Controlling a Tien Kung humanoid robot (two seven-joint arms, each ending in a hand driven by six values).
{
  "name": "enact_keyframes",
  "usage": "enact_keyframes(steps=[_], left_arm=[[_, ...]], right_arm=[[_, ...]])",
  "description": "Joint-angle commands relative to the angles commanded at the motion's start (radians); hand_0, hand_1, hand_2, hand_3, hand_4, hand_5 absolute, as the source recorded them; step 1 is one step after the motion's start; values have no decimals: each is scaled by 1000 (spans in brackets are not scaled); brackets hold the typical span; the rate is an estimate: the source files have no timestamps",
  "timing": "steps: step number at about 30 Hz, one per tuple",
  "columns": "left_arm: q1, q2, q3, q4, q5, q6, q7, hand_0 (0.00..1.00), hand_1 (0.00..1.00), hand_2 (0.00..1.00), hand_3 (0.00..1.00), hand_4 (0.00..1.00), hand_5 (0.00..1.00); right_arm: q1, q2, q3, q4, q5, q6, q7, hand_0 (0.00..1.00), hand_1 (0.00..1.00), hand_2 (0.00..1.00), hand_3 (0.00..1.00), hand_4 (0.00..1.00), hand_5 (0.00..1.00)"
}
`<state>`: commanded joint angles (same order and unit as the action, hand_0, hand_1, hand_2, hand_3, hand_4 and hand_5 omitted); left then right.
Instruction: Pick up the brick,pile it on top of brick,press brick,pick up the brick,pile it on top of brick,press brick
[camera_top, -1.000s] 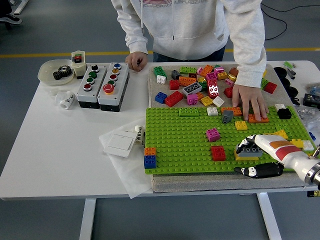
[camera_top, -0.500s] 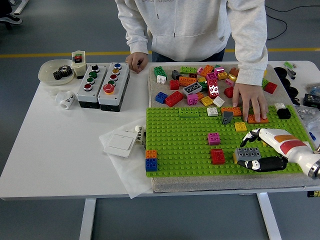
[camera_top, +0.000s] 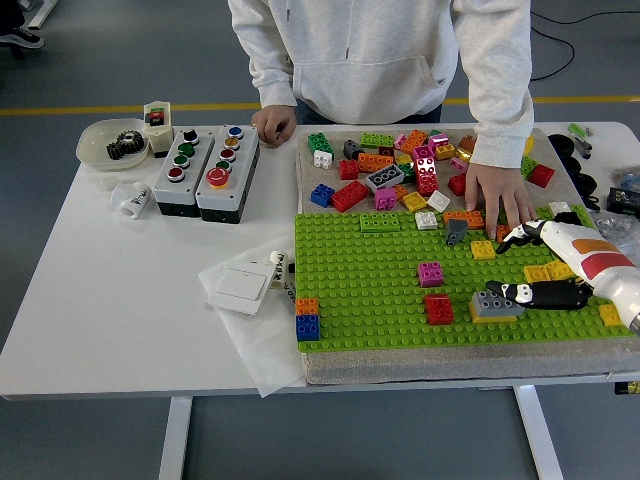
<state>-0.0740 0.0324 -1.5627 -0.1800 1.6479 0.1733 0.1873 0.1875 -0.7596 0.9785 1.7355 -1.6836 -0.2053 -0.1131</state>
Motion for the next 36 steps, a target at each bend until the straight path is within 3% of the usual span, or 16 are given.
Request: enact_keyframes(steps=[16,36], left_arm=[[0,1,12,0,-5,1,8,778,793,840,623,655,690],[-2,3,29,0,-17,-2,11,780,794,840,621,655,691]], right_arm=[[5,33,3,-73,107,-108,-2,723,698,737,653,904,530],[7,53,1,-103,204,-135,14,731,710,746,662,902,531]])
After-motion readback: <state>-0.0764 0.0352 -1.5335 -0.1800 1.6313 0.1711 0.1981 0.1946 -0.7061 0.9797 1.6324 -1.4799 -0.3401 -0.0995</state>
